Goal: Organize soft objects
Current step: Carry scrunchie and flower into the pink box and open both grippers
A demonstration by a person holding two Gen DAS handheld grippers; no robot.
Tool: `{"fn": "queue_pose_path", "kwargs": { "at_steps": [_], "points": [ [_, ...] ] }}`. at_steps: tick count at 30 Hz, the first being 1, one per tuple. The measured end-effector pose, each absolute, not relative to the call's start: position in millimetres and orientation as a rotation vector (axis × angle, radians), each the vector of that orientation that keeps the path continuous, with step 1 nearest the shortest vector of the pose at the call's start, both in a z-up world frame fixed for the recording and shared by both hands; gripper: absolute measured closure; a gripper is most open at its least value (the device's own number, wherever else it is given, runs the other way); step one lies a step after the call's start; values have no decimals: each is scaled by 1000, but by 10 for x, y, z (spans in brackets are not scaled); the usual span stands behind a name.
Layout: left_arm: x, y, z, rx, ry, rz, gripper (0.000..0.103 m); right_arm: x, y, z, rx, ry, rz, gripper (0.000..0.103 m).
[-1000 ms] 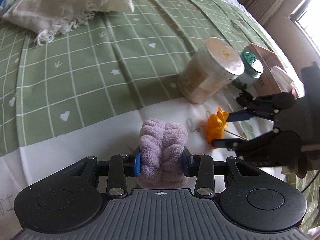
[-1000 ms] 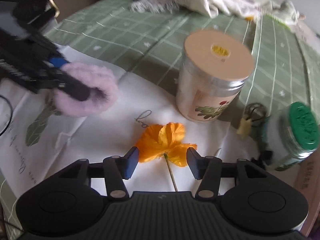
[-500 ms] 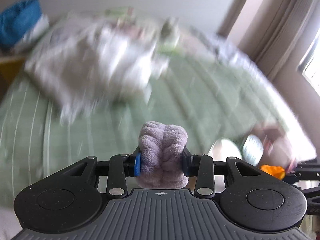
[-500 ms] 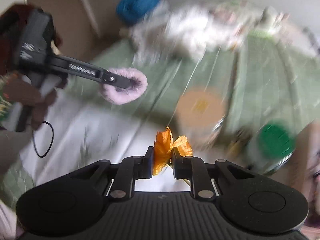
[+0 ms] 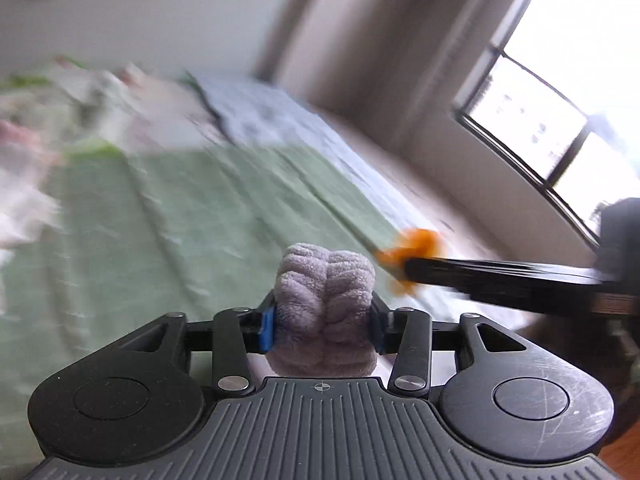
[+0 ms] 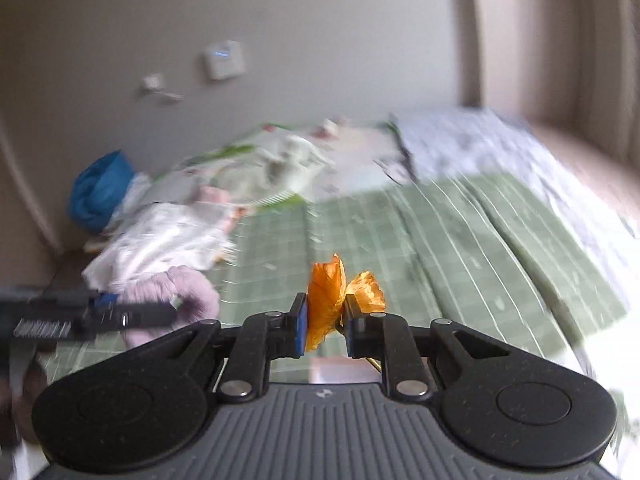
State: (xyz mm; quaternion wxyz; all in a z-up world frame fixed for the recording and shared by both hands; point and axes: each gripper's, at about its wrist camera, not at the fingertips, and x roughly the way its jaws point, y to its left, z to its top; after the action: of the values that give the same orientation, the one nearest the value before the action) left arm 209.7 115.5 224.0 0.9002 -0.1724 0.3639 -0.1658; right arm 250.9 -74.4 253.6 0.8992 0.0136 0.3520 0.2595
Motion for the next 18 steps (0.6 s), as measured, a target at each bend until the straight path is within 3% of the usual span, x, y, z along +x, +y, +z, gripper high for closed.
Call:
{"fn": "queue_pose_path", "kwargs": {
  "at_steps": [2, 6, 11, 18],
  "points": [
    [2338, 820, 1980, -382, 875, -399, 54, 2721, -901, 2286, 84, 797, 518, 83],
    [2471, 600, 1784, -335, 904, -356, 54, 3074, -1168, 1757, 240, 991, 484, 77],
    [2409, 877, 1819, -397, 848, -364, 54, 3012, -1278, 1630, 263, 984, 508, 60],
    [2236, 1170, 1973, -491, 729, -371, 54, 2957, -1226, 1589, 239, 948, 486, 57]
  ]
}}
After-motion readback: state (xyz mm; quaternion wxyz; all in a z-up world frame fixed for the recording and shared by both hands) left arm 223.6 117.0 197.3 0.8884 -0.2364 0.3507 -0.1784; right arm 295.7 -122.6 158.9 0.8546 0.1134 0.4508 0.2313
